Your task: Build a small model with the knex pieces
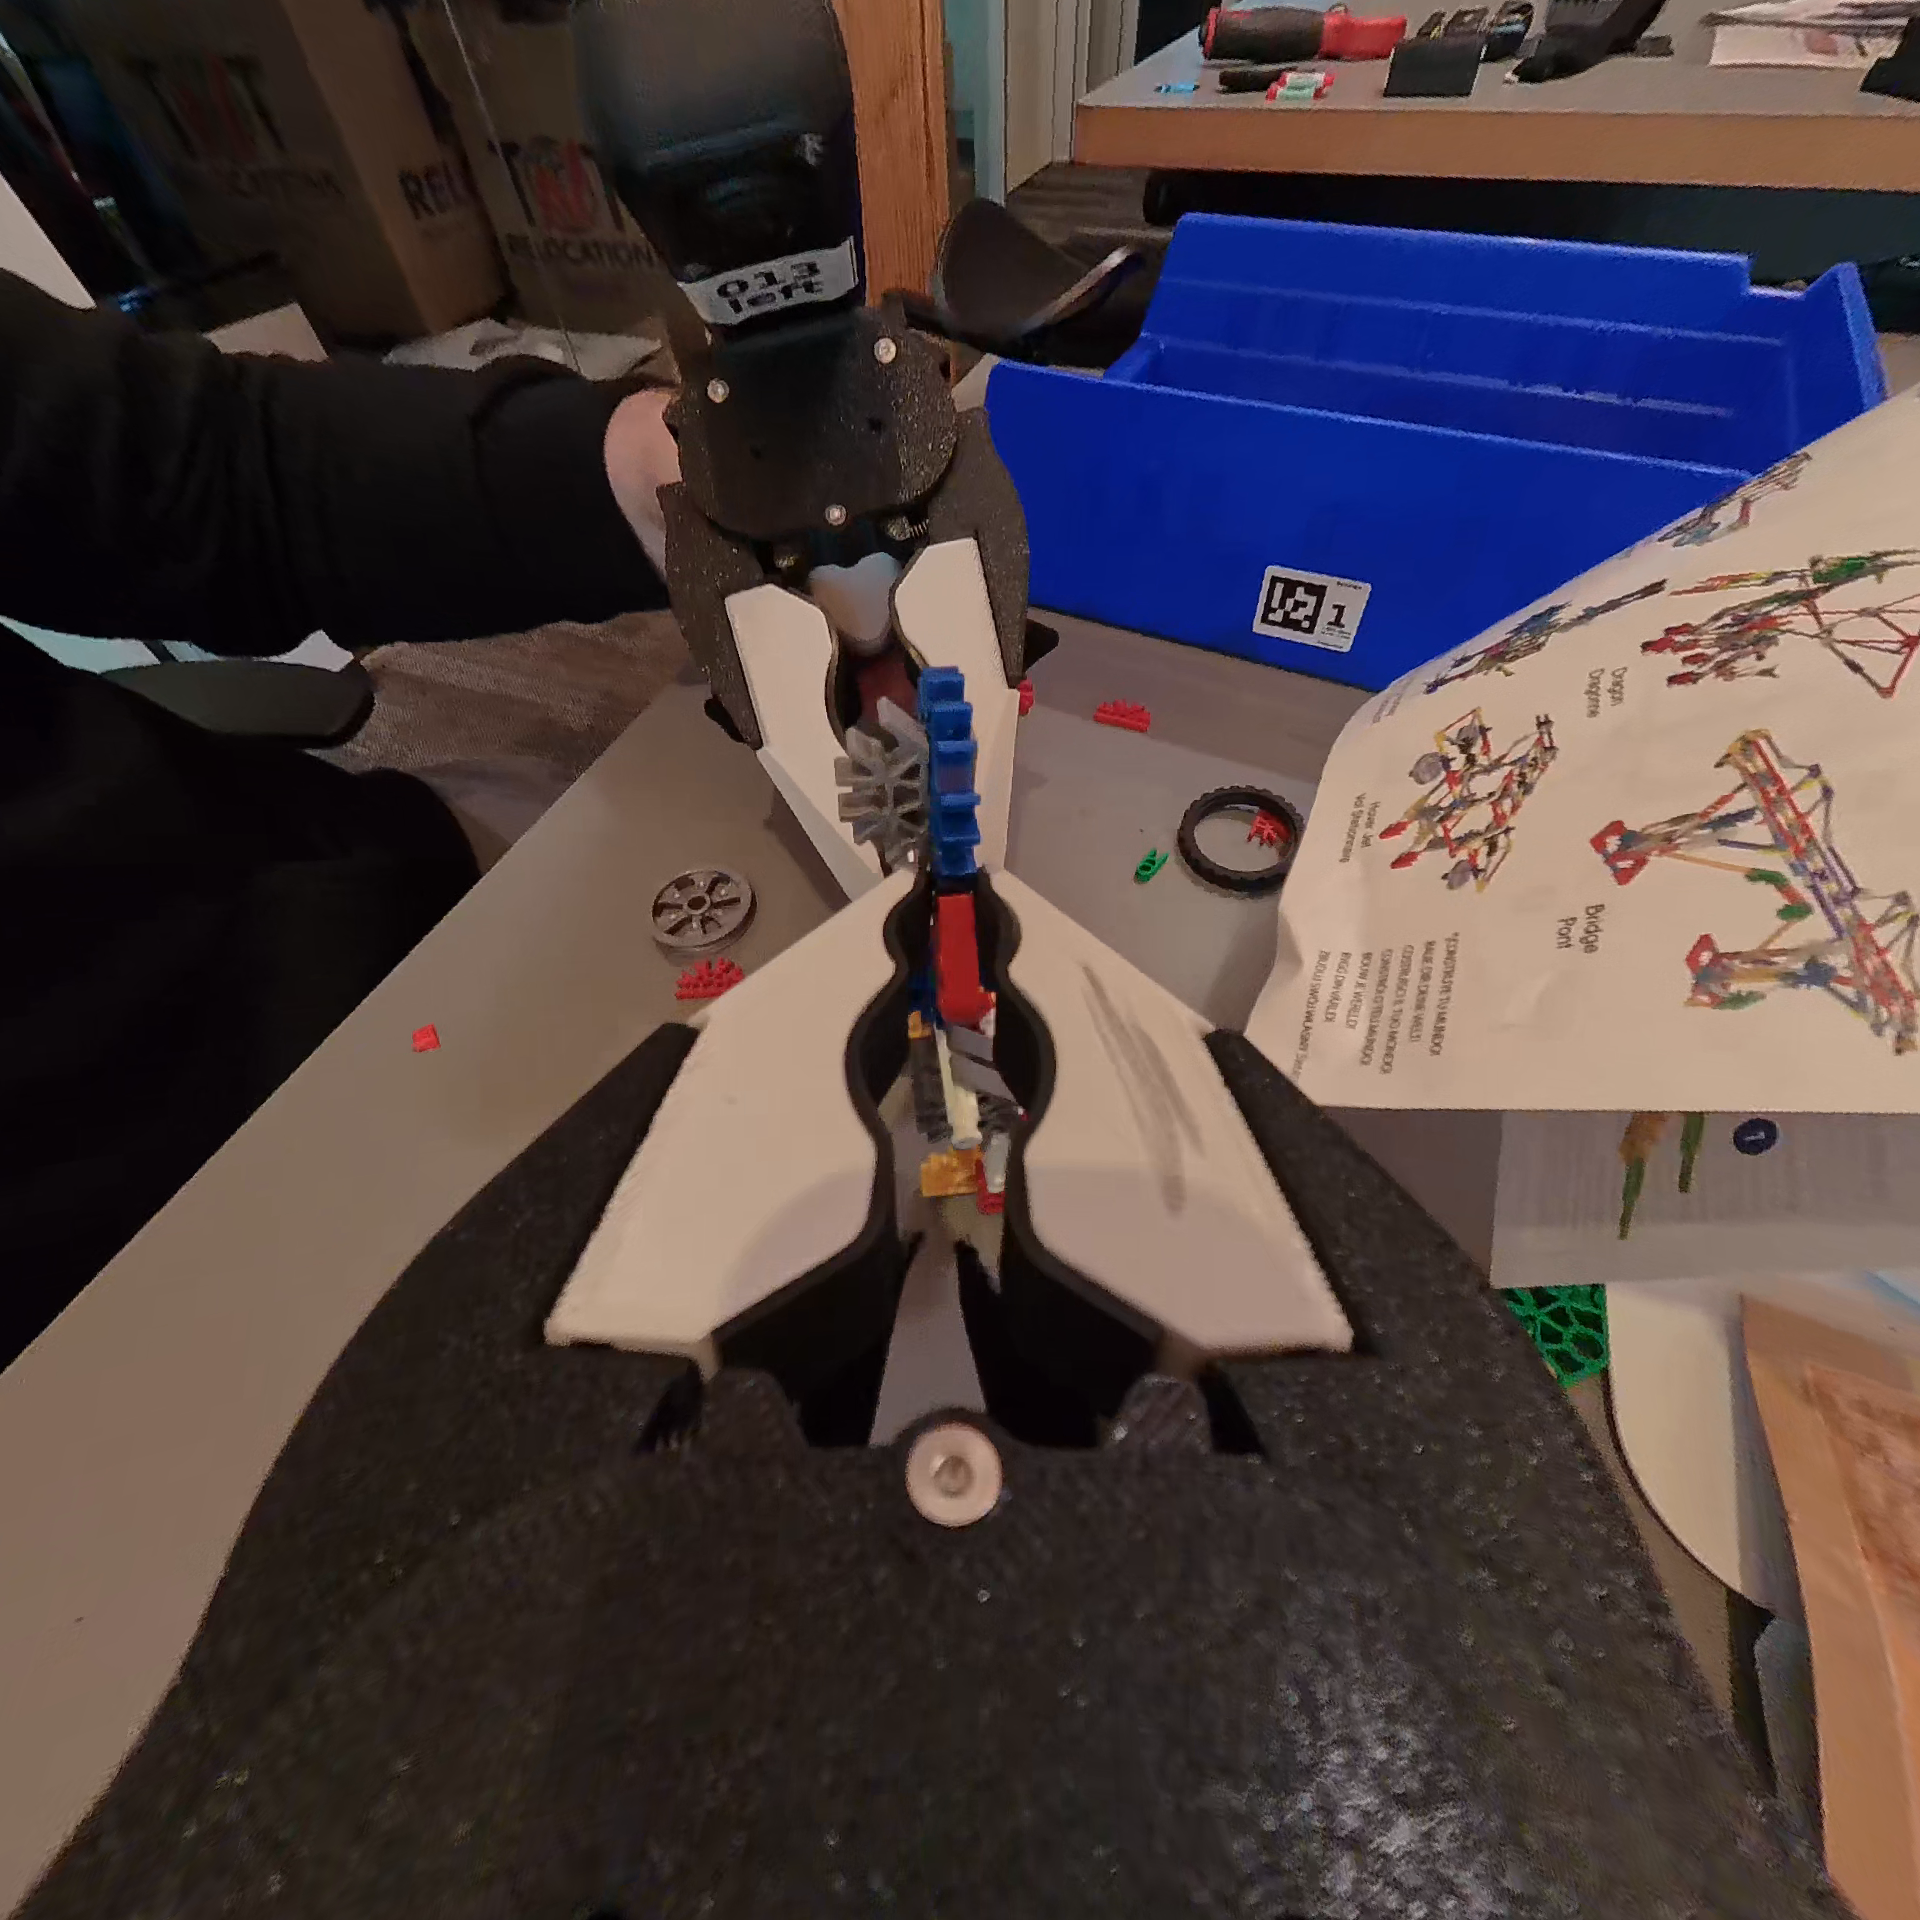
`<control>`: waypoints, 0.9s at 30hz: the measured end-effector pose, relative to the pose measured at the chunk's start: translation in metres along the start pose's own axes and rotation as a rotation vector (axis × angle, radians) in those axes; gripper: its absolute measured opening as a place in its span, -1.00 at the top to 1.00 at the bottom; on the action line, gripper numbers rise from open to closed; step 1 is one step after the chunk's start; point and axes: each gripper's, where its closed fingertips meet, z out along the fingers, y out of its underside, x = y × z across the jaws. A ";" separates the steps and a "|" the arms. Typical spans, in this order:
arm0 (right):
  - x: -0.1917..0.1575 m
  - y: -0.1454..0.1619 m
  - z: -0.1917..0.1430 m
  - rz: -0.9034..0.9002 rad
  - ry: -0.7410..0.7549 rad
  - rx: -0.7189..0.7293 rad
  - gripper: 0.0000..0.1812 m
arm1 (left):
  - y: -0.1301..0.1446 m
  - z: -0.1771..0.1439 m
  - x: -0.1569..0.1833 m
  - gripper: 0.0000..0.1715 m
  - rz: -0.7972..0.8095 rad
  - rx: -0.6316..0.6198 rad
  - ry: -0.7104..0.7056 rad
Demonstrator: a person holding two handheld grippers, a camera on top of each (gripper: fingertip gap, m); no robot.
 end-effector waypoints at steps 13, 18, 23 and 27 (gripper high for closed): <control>0.010 0.013 -0.006 -0.011 0.057 -0.100 0.76 | -0.001 0.008 0.000 0.75 0.027 -0.019 -0.041; 0.010 0.017 -0.010 -0.001 0.048 -0.124 0.67 | 0.000 0.008 -0.001 0.69 0.029 -0.028 -0.053; 0.010 0.017 -0.012 -0.003 0.050 -0.134 0.66 | -0.003 0.003 -0.004 0.67 0.015 -0.008 -0.061; 0.011 0.023 -0.008 0.004 0.054 -0.163 0.67 | -0.003 0.006 -0.002 0.74 0.023 -0.017 -0.055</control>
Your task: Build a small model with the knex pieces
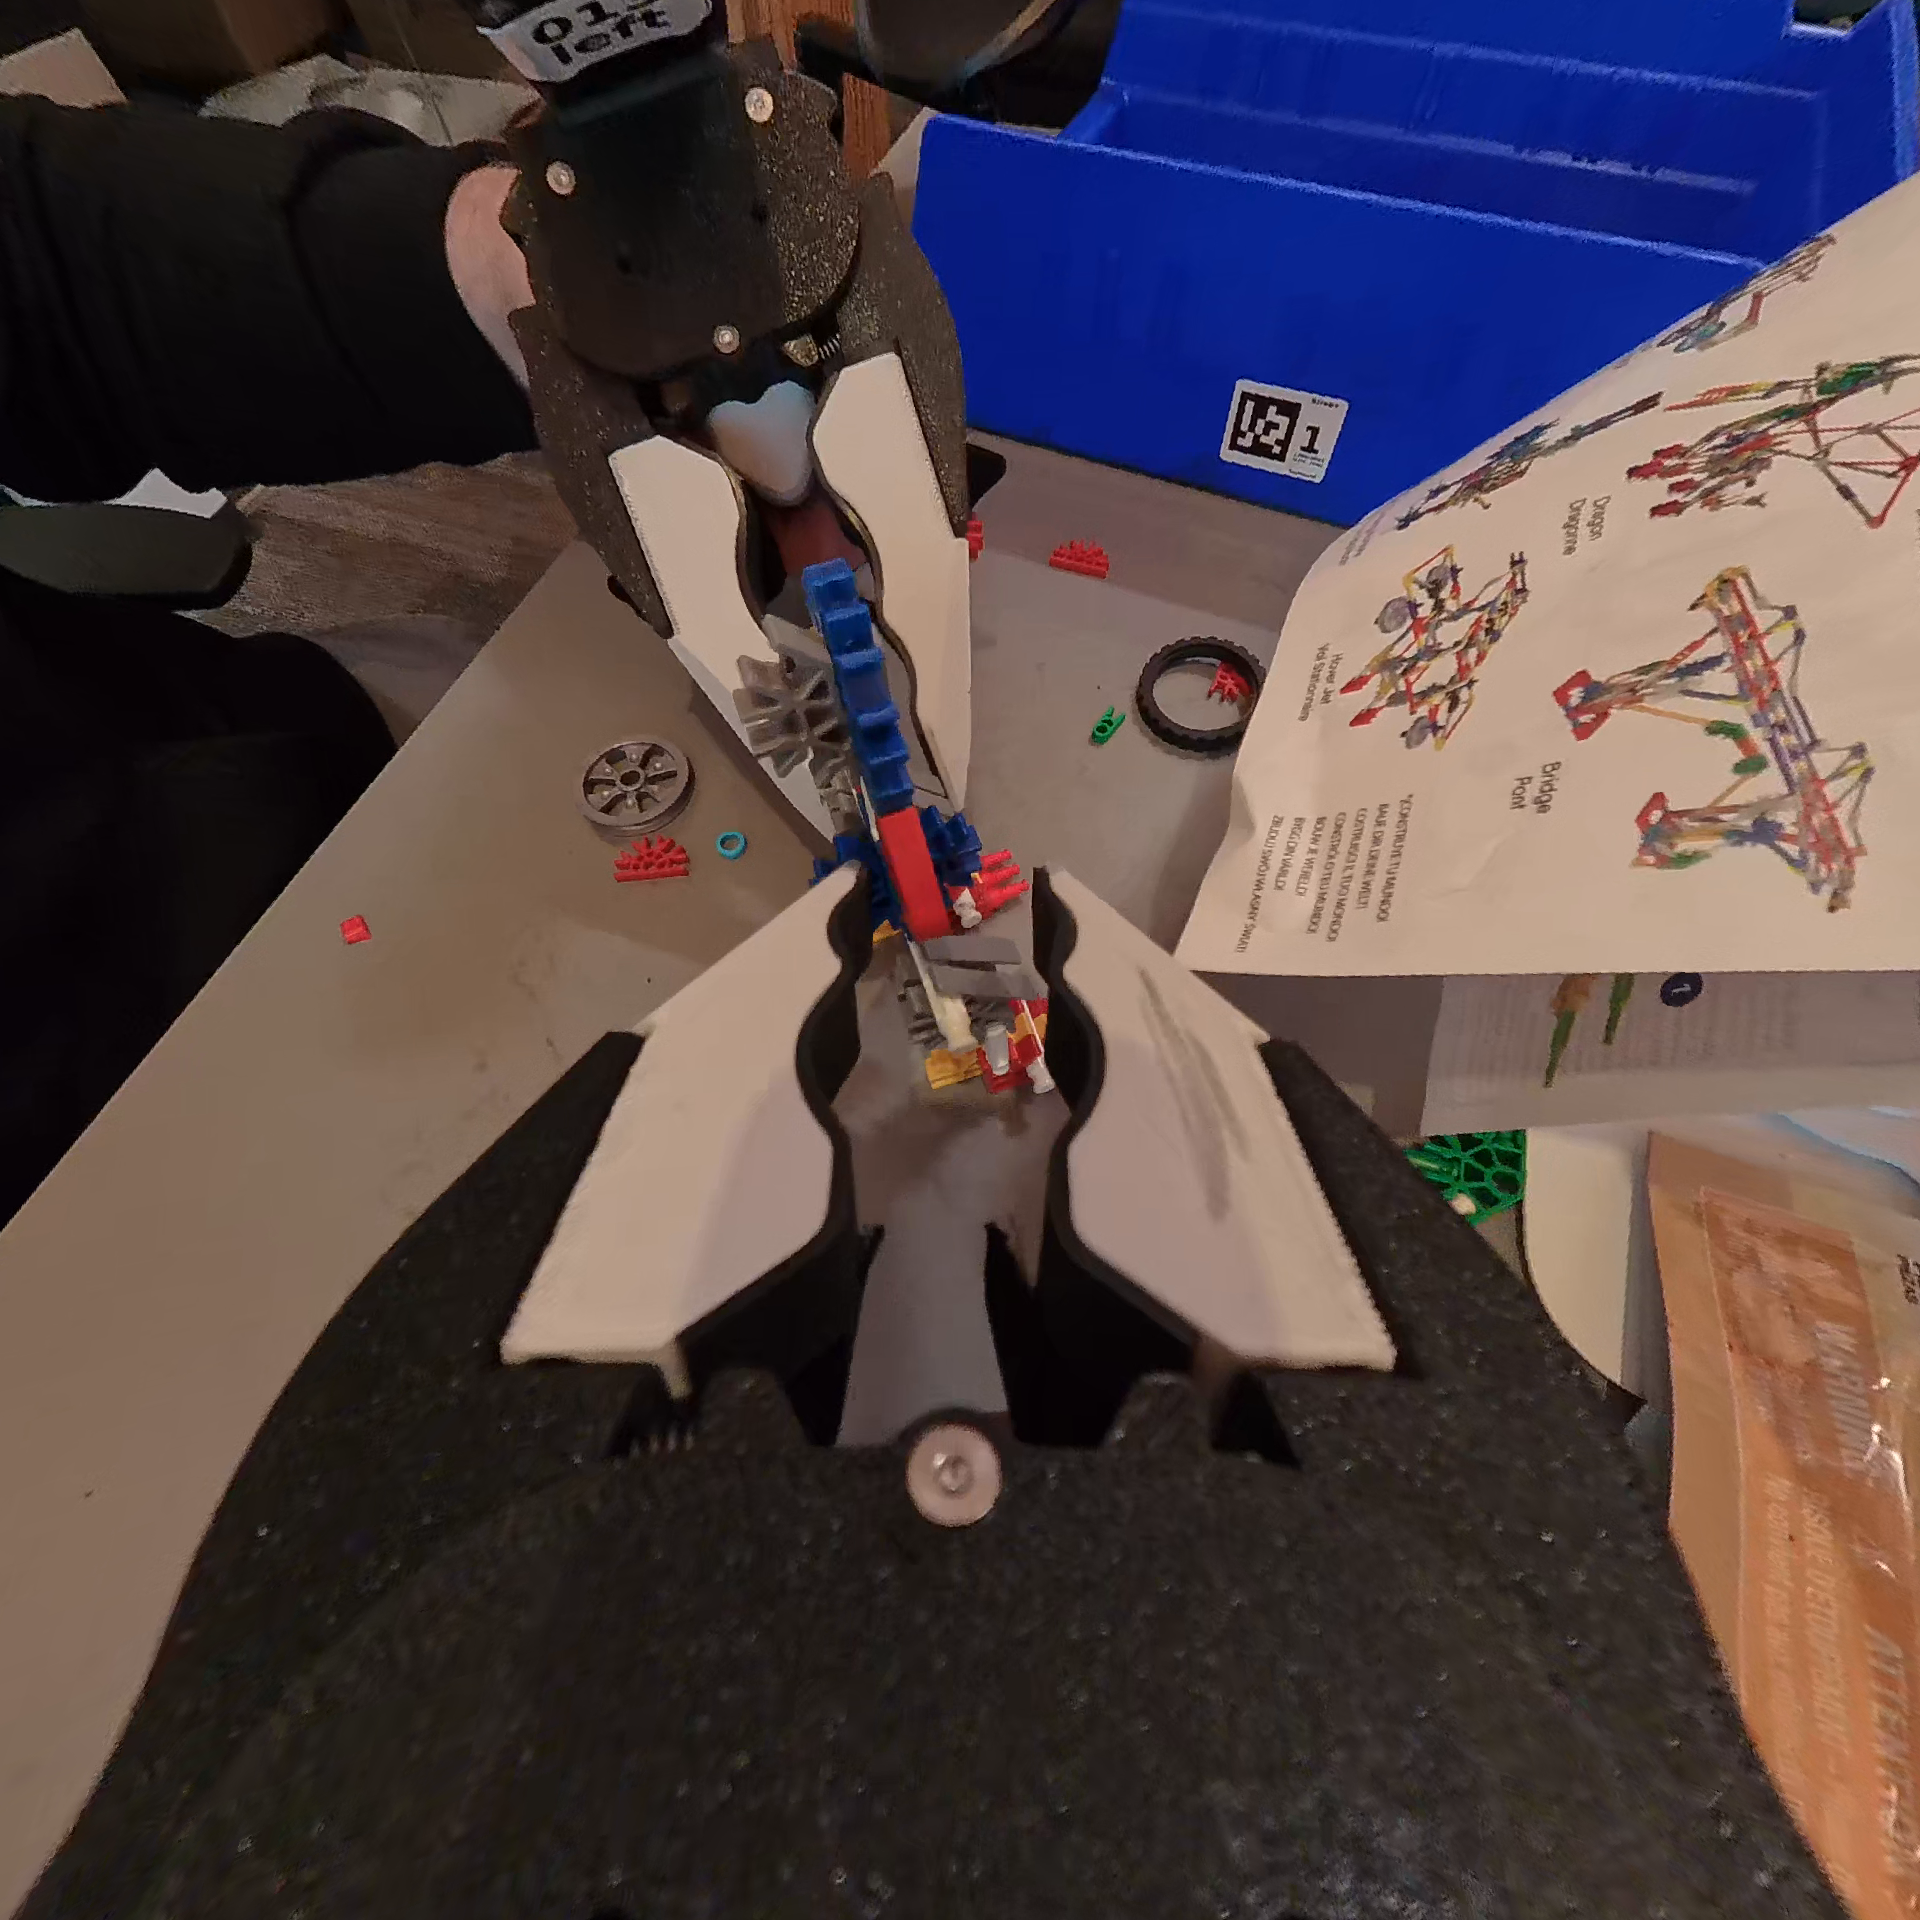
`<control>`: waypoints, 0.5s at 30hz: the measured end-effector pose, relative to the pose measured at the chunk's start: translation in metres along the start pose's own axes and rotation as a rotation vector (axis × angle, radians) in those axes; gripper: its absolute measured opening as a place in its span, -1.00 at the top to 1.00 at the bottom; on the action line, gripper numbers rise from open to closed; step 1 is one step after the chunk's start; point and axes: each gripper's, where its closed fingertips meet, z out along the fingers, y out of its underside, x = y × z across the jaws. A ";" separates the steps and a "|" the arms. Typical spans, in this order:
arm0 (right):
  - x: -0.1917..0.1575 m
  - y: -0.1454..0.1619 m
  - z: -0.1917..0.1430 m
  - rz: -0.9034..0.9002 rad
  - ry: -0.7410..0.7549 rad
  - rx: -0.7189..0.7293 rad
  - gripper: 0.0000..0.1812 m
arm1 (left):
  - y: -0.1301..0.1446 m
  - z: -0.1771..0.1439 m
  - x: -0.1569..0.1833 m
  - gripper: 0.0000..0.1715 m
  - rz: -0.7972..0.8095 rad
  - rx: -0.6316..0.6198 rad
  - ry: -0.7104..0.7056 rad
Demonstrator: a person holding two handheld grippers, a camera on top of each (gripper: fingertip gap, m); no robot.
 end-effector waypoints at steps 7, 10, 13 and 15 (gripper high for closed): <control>0.000 -0.004 -0.011 -0.008 0.003 0.002 0.66 | 0.004 -0.010 0.004 0.64 -0.002 -0.001 0.004; 0.008 -0.015 -0.035 0.004 0.051 0.037 0.66 | 0.003 -0.031 -0.004 0.62 -0.024 0.039 -0.044; 0.029 -0.030 -0.071 0.021 0.216 0.058 0.66 | 0.006 -0.057 -0.010 0.59 -0.028 0.073 -0.117; 0.036 -0.040 -0.095 0.021 0.321 0.049 0.66 | 0.008 -0.075 -0.009 0.60 -0.024 0.097 -0.155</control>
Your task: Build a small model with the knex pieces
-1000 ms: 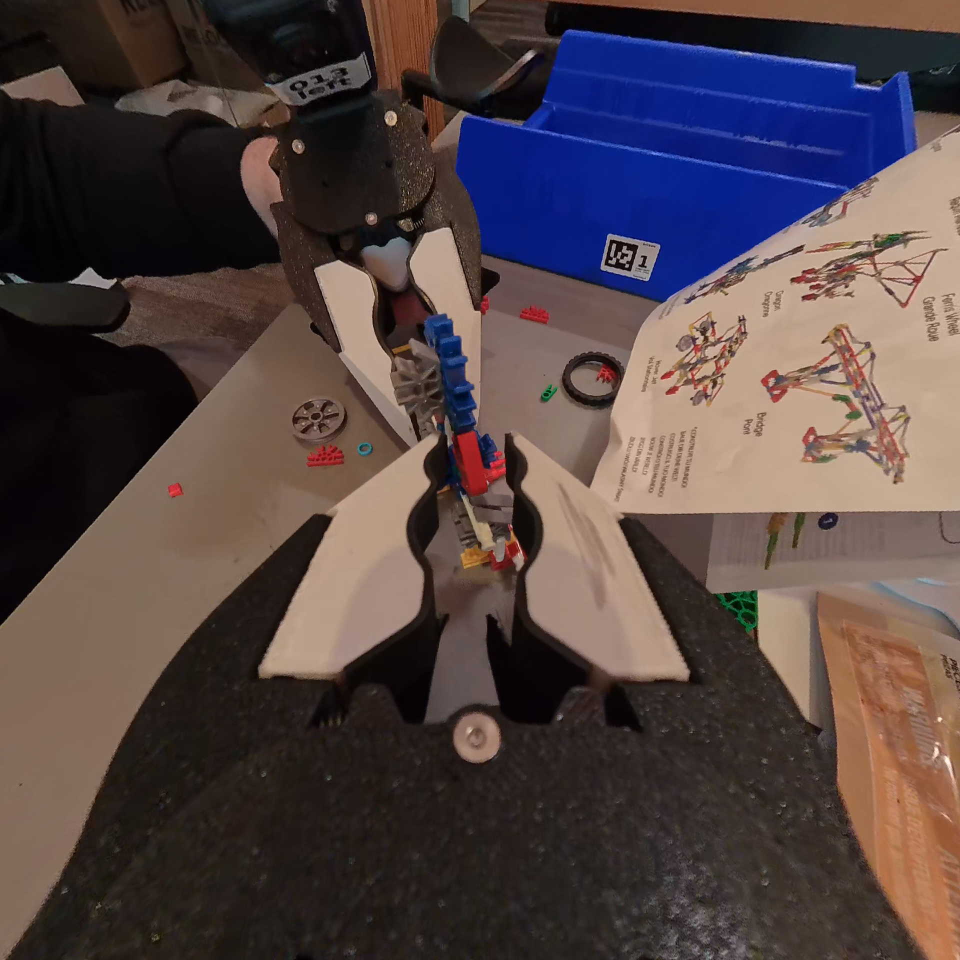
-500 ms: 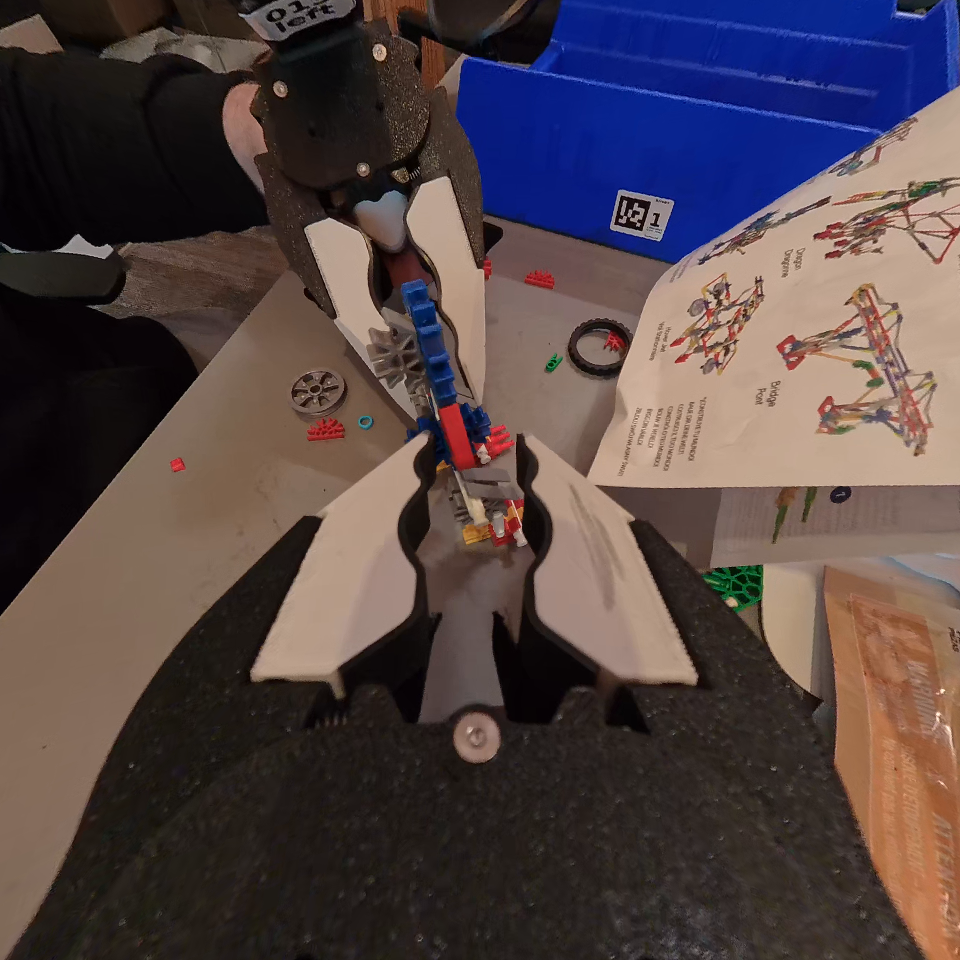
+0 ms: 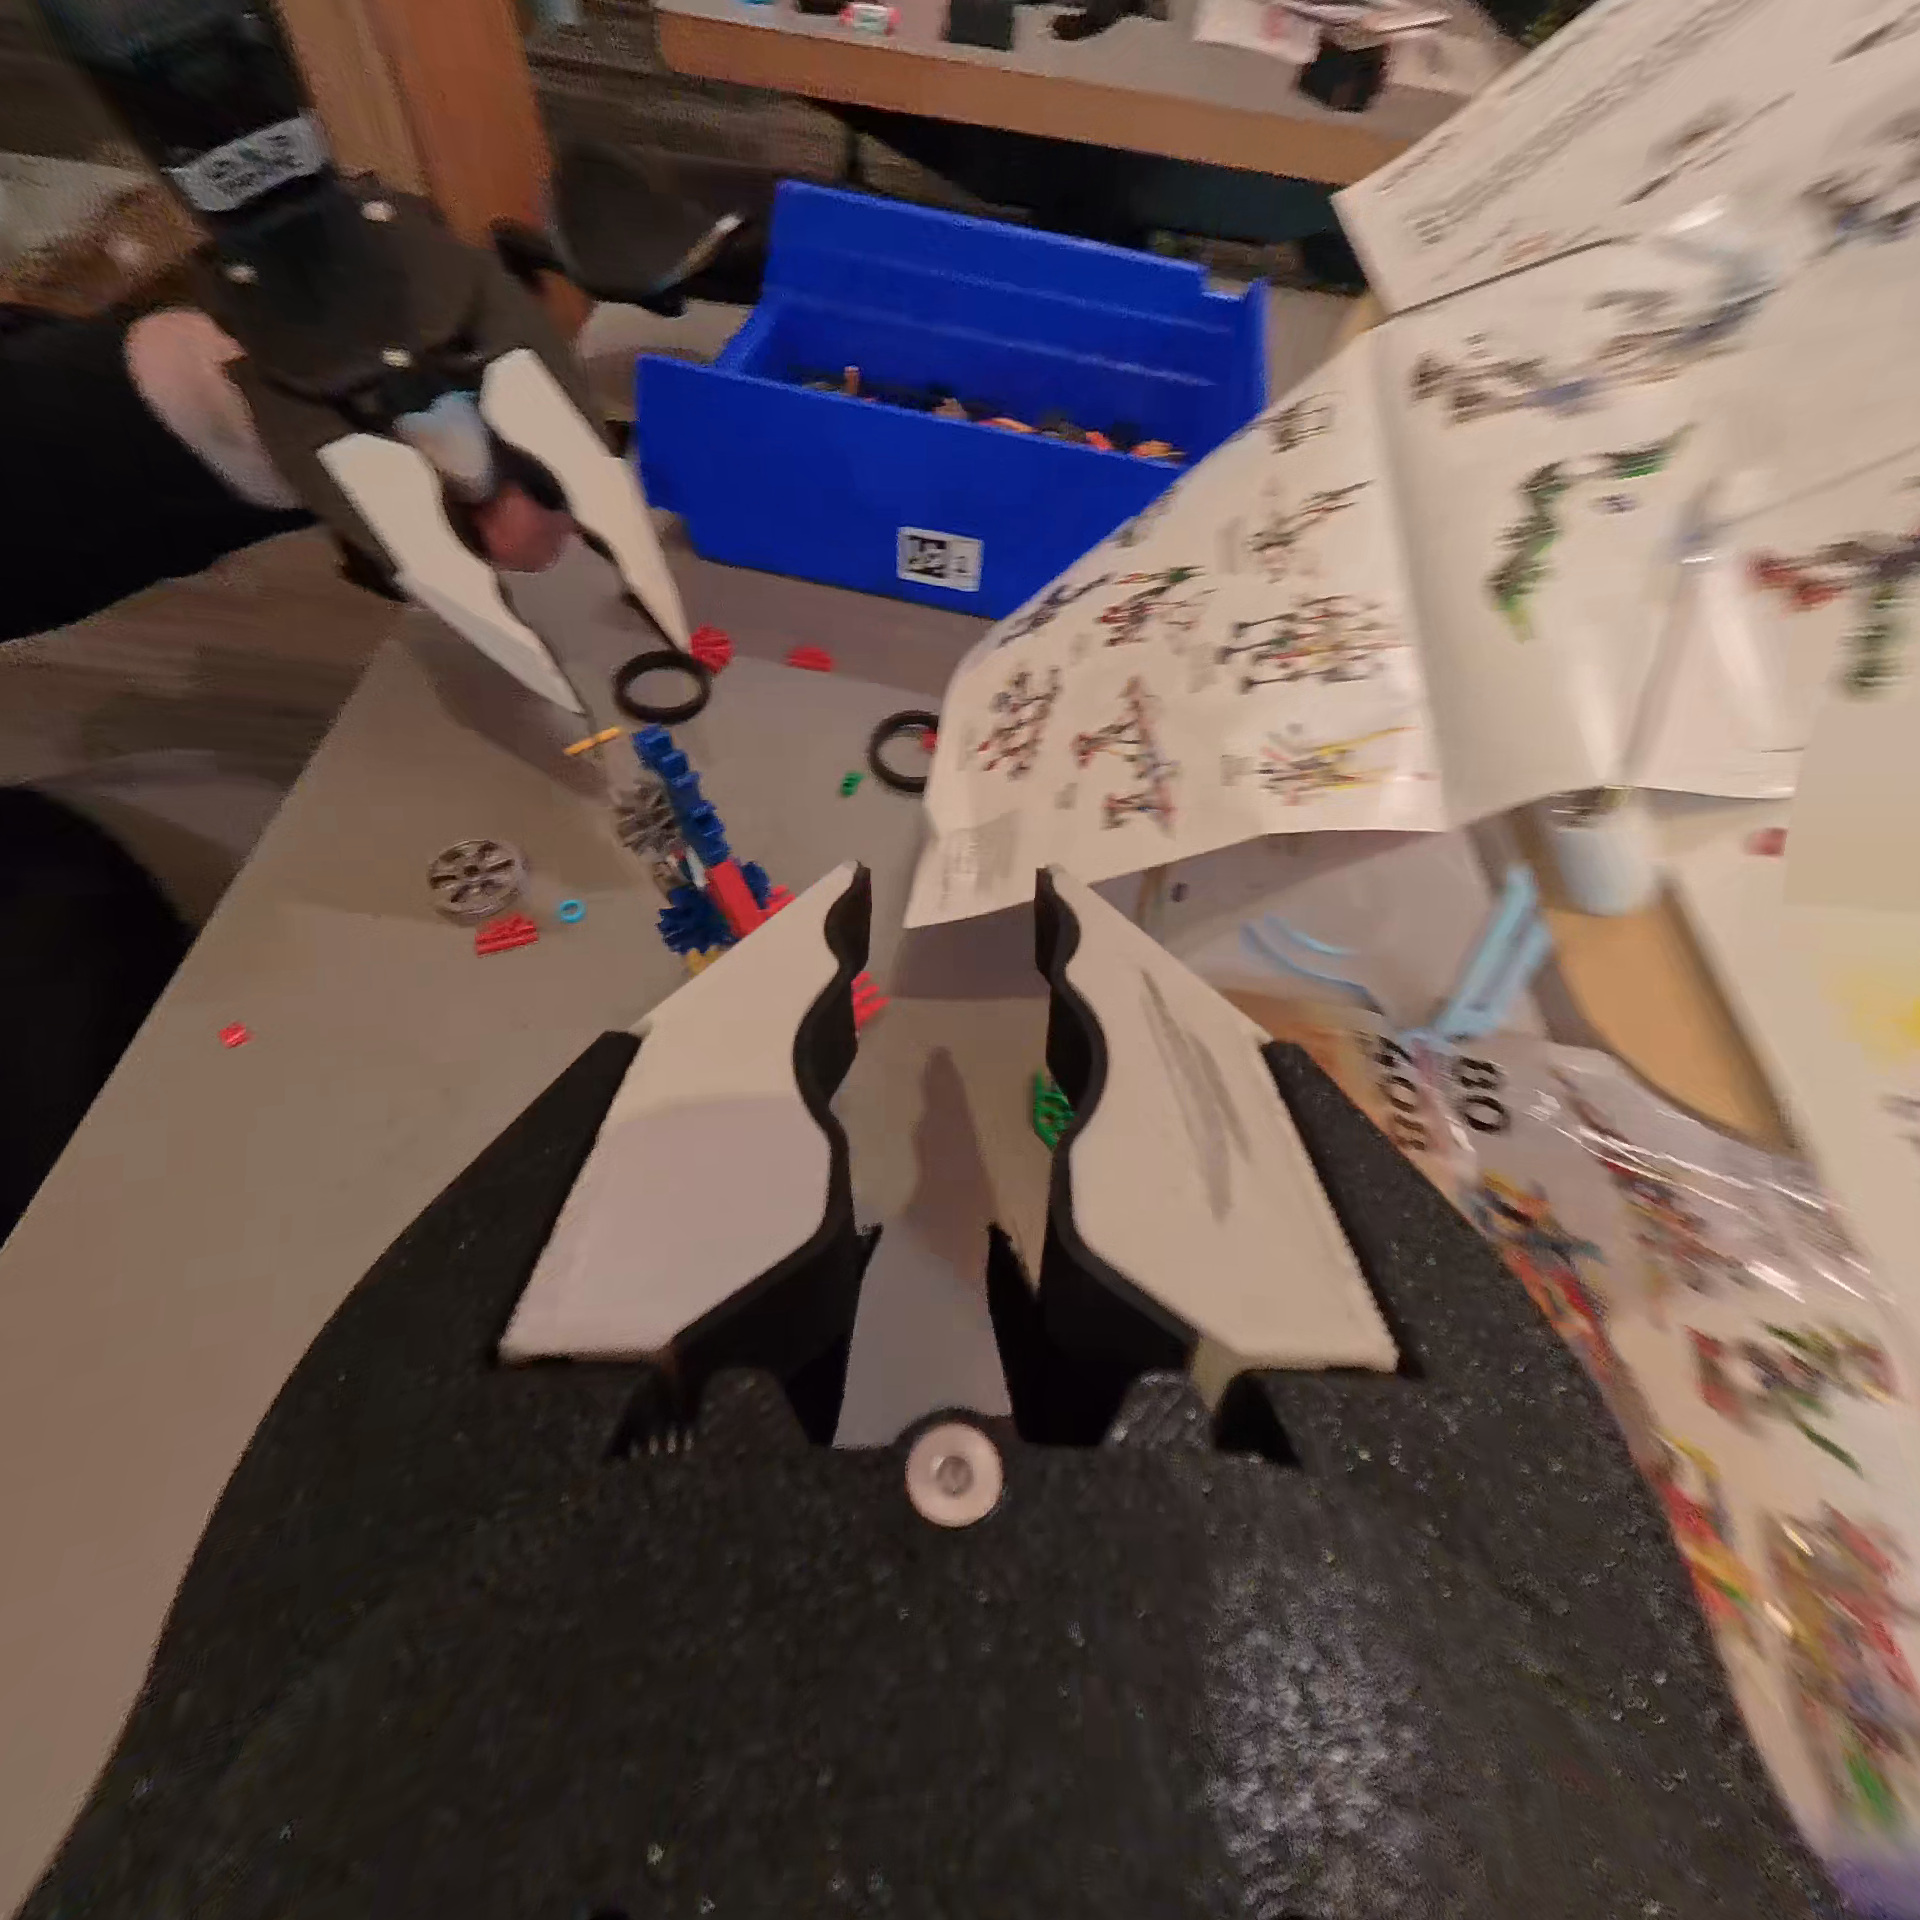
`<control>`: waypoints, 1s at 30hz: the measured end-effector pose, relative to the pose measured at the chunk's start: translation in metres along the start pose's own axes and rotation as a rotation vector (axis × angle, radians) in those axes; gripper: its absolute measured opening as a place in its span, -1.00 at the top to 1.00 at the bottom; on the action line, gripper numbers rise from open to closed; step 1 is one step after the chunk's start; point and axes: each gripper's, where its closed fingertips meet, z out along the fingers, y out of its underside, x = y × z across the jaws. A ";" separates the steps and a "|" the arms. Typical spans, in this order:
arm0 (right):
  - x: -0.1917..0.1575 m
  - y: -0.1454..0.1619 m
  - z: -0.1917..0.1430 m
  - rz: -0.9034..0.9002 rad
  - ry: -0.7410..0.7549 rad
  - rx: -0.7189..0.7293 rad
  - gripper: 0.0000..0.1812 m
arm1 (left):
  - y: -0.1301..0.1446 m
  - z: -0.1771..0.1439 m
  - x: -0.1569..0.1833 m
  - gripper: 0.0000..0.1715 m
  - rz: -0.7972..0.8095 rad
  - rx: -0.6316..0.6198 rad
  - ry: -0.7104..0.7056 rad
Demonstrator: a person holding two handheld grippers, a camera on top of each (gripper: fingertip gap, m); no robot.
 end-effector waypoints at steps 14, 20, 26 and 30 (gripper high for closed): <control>0.026 0.140 0.070 -0.259 0.118 -0.652 0.66 | 0.027 -0.024 0.010 0.59 0.006 0.064 0.001; 0.032 0.151 0.082 -0.027 0.039 -0.634 0.67 | 0.021 -0.025 0.008 0.59 0.015 0.101 0.043; 0.028 0.150 0.080 0.020 0.011 -0.583 0.79 | 0.012 -0.011 0.012 0.59 0.057 0.125 0.085; 0.013 0.150 0.062 -0.074 0.066 -0.640 0.86 | 0.006 -0.004 0.014 0.58 0.058 0.160 0.105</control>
